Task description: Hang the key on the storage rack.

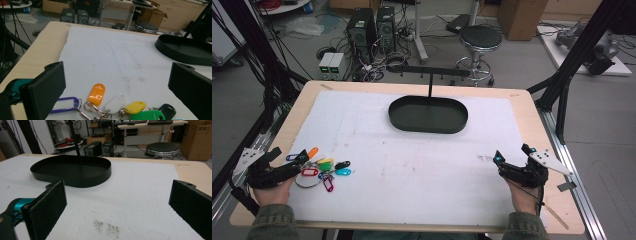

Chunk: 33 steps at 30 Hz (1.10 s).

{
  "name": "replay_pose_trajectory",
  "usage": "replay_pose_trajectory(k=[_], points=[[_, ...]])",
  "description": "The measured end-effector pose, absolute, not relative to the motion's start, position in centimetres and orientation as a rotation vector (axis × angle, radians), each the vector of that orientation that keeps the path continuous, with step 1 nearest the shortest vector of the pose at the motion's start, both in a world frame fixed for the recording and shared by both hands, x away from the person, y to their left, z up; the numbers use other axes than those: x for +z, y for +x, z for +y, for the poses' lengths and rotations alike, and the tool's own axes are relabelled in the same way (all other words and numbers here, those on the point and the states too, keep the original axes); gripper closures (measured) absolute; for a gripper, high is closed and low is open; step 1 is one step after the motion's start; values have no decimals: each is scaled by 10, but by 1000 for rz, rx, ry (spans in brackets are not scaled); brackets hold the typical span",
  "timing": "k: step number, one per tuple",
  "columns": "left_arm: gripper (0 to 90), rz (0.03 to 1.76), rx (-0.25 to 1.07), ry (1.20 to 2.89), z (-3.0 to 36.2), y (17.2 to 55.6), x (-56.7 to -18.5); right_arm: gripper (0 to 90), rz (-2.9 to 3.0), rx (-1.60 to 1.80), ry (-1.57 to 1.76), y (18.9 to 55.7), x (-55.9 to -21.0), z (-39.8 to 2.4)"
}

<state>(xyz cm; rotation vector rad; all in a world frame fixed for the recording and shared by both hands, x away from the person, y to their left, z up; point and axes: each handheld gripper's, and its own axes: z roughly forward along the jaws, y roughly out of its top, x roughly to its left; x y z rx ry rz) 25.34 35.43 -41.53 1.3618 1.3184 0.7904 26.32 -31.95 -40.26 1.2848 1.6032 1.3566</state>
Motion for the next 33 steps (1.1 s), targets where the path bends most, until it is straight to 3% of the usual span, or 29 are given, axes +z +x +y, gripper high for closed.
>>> replay_pose_trajectory(k=[33], points=[[17,1268,724,1461,340,259,-417,4,1686,1324,1238,266,-407,-311]])
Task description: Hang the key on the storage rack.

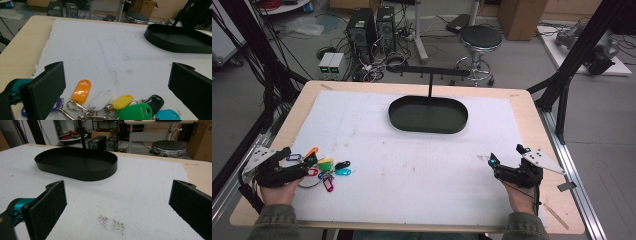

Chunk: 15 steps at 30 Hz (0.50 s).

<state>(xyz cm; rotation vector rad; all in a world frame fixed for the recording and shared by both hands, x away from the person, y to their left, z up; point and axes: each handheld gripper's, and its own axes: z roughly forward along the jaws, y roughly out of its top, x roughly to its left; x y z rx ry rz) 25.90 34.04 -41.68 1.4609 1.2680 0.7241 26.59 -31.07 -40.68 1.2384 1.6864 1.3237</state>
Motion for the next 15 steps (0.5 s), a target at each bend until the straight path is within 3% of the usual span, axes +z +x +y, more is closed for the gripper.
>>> replay_pose_trajectory(k=[15], points=[[17,1239,659,1553,332,264,-420,4,1711,1313,1220,267,-408,-309]])
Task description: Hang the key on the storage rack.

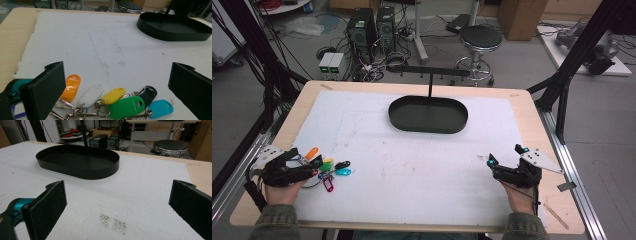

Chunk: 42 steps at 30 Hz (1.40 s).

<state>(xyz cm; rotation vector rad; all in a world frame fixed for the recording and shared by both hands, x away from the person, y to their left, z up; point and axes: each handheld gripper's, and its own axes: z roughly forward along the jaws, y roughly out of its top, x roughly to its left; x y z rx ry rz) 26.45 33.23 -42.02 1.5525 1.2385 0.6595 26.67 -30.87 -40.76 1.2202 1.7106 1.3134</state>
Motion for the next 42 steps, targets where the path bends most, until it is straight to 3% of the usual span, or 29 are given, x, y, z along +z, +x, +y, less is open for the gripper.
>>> replay_pose_trajectory(k=[42], points=[[18,1263,516,1821,320,284,-437,4,1769,1270,1194,270,-411,-304]])
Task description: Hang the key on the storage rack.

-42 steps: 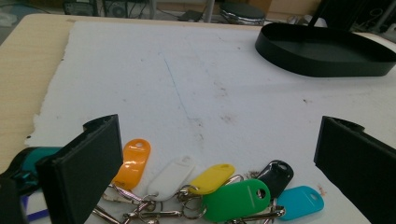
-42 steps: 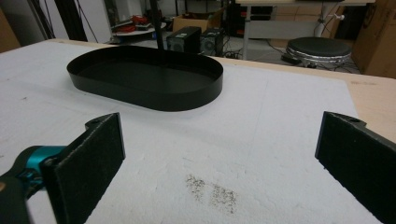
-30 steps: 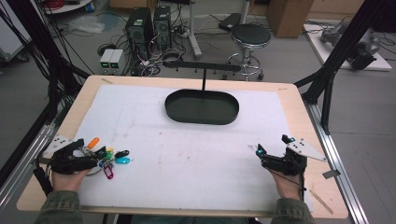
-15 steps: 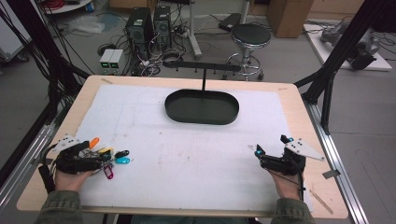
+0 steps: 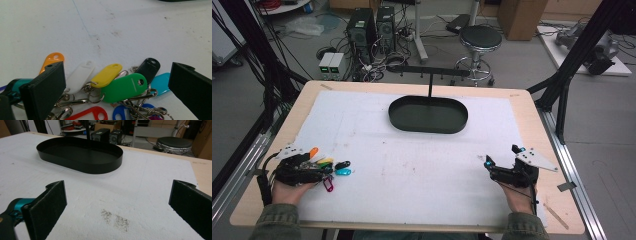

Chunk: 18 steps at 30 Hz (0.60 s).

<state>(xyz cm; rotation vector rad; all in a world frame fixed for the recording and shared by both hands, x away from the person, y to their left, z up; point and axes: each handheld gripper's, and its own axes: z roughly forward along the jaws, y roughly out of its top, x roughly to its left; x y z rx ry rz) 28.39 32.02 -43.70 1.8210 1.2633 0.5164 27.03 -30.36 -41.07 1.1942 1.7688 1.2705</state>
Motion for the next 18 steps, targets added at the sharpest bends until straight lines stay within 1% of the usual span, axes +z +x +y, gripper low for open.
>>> replay_pose_trajectory(k=[3,5,15,18], points=[[18,1278,524,1825,320,285,-438,4,1768,1269,1189,271,-411,-303],[52,1277,525,1821,321,285,-438,4,1773,1266,1191,271,-411,-303],[107,1278,513,1858,319,288,-440,4,1775,1261,1183,272,-411,-303],[110,1275,512,1866,317,288,-441,4,1776,1255,1183,272,-412,-303]])
